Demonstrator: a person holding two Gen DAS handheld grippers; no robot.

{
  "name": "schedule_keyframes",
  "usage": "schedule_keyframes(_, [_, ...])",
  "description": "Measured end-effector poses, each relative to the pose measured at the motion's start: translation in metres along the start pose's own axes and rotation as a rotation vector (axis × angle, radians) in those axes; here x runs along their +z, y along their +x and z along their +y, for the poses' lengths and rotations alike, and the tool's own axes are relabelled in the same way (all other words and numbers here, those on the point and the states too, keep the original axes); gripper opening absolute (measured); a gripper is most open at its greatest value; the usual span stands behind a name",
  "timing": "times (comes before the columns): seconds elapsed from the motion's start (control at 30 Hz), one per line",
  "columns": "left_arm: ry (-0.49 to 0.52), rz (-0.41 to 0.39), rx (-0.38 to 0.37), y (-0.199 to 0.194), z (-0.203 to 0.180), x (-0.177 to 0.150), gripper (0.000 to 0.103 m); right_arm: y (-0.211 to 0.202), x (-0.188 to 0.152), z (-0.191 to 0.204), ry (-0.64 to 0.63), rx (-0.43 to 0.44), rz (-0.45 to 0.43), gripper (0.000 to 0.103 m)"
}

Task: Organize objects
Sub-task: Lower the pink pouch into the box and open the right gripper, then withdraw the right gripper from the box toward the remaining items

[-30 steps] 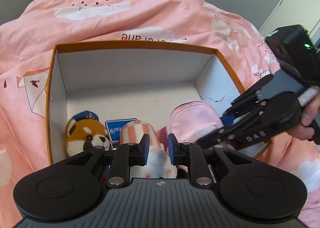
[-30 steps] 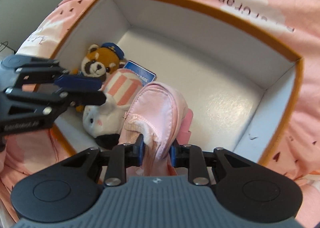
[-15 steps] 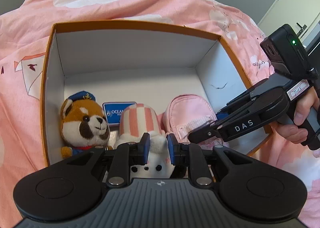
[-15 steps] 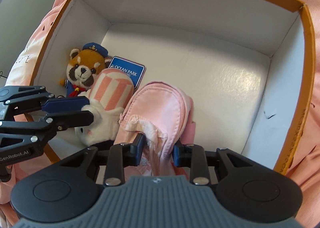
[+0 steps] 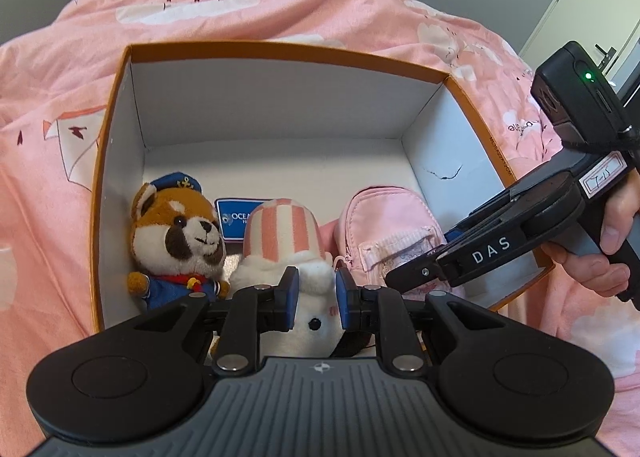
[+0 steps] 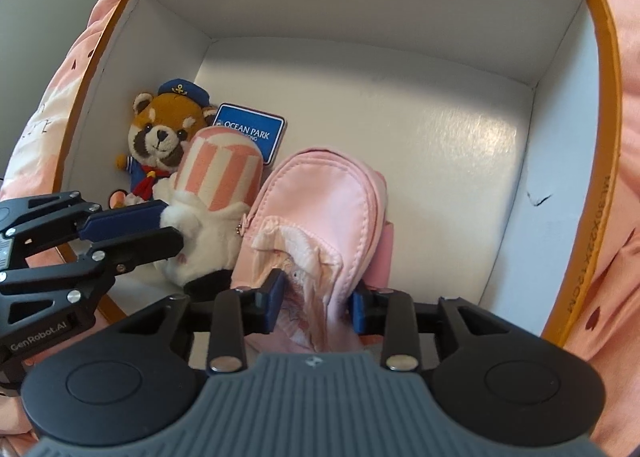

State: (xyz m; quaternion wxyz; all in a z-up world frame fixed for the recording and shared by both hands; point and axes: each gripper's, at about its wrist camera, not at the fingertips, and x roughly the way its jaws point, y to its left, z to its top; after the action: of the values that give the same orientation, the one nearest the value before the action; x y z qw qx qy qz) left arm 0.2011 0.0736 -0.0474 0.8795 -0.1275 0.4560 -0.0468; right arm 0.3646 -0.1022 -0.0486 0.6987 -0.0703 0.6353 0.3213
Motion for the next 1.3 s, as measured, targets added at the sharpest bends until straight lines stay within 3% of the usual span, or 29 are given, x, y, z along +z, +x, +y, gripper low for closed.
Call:
schedule_keyframes(0.13, [-0.020, -0.031, 0.002, -0.007, 0.001, 0.000, 0.027, -0.009, -0.002, 0.013, -0.055, -0.080, -0.038, 0.050])
schedule_keyframes(0.3, [-0.029, -0.091, -0.005, -0.023, -0.003, -0.002, 0.044, -0.021, -0.008, 0.033, -0.154, -0.207, -0.100, 0.061])
schedule_keyframes(0.47, [-0.018, -0.136, -0.016, -0.040, -0.012, -0.004, 0.050, -0.039, -0.016, 0.046, -0.200, -0.275, -0.179, 0.073])
schedule_keyframes(0.6, [-0.005, -0.176, -0.039, -0.058, -0.021, -0.006, 0.054, -0.058, -0.037, 0.051, -0.273, -0.383, -0.290, 0.082])
schedule_keyframes(0.87, [0.068, -0.203, -0.101, -0.081, -0.048, -0.020, 0.060, -0.088, -0.079, 0.077, -0.316, -0.535, -0.525, 0.085])
schedule_keyframes(1.07, [0.135, -0.175, -0.159, -0.082, -0.063, -0.040, 0.061, -0.109, -0.132, 0.090, -0.255, -0.542, -0.643, 0.087])
schedule_keyframes(1.2, [0.164, -0.119, -0.165, -0.071, -0.066, -0.056, 0.062, -0.111, -0.169, 0.090, -0.203, -0.487, -0.652, 0.086])
schedule_keyframes(1.3, [0.162, -0.076, -0.162, -0.061, -0.067, -0.070, 0.062, -0.104, -0.194, 0.088, -0.169, -0.500, -0.640, 0.086])
